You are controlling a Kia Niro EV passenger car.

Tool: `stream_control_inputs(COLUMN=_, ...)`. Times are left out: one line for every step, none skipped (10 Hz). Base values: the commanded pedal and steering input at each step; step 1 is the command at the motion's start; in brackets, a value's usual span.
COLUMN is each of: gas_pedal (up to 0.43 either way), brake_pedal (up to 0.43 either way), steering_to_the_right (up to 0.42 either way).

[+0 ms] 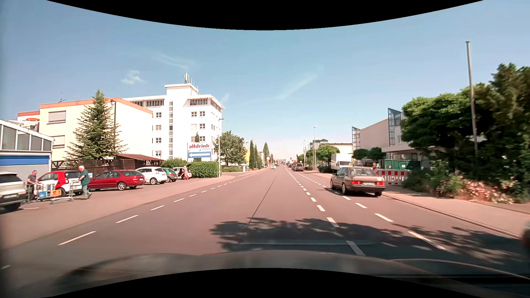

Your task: Follow the waypoints while adhering to traffic rules and regulations

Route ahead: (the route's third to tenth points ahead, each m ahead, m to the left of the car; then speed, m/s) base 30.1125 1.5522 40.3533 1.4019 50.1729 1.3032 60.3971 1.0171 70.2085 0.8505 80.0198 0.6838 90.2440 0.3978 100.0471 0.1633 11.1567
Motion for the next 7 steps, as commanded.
stream_control_inputs(gas_pedal=0.028, brake_pedal=0.000, steering_to_the_right=-0.001)
stream_control_inputs(gas_pedal=0.028, brake_pedal=0.000, steering_to_the_right=-0.001)
stream_control_inputs(gas_pedal=0.028, brake_pedal=0.000, steering_to_the_right=-0.001)
stream_control_inputs(gas_pedal=0.028, brake_pedal=0.000, steering_to_the_right=-0.001)
stream_control_inputs(gas_pedal=0.028, brake_pedal=0.000, steering_to_the_right=-0.001)
stream_control_inputs(gas_pedal=0.028, brake_pedal=0.000, steering_to_the_right=-0.001)
stream_control_inputs(gas_pedal=0.028, brake_pedal=0.000, steering_to_the_right=-0.001)
